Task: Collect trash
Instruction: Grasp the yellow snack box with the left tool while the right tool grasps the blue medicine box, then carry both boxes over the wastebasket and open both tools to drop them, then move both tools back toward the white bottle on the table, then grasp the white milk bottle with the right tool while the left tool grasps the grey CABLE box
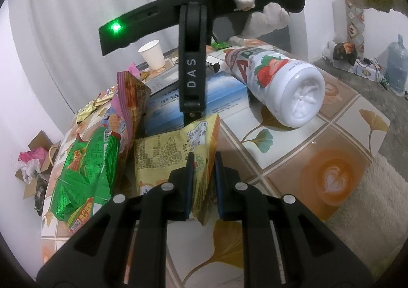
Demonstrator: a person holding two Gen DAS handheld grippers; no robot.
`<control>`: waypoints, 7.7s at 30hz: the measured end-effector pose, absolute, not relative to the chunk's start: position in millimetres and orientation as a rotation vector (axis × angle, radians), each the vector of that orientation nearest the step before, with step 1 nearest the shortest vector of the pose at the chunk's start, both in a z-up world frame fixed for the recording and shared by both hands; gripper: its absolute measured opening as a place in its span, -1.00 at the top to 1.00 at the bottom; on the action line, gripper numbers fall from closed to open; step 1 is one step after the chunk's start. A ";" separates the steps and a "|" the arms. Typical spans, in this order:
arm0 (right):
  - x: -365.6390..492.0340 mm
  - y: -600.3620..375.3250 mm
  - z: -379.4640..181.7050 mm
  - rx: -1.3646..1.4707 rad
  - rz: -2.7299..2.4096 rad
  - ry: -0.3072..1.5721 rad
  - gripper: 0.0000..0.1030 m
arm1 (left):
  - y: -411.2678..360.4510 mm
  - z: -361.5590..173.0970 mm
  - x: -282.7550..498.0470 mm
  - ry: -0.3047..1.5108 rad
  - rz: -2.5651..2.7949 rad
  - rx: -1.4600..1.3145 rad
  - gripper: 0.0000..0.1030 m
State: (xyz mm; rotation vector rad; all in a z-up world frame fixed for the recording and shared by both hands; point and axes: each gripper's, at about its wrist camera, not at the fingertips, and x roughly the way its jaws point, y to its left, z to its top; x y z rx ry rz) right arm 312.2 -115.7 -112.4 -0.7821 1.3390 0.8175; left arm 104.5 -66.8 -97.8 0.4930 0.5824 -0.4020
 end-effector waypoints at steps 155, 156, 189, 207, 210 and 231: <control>-49.2 -394.2 -15.1 0.407 -0.332 0.493 -0.87 | -77.2 37.1 75.8 0.657 -0.677 -0.119 -0.57; -46.0 -392.7 -17.3 0.415 -0.318 0.504 -0.87 | -69.4 36.6 74.7 0.650 -0.663 -0.120 -0.59; 219.6 -319.1 -100.3 0.606 0.132 0.977 -0.85 | -8.5 0.4 138.0 0.670 -0.519 -0.051 -0.60; 209.2 -342.0 -121.0 0.626 0.183 0.981 -0.26 | -106.5 20.0 335.2 0.923 -0.609 0.046 -0.60; 191.2 -359.8 -122.5 0.651 0.163 0.961 -0.25 | -115.5 -6.4 382.1 1.054 -0.530 0.003 -0.60; 124.3 -412.3 -128.6 0.745 0.076 0.866 -0.25 | -249.2 -87.7 384.6 1.326 -0.618 0.317 -0.58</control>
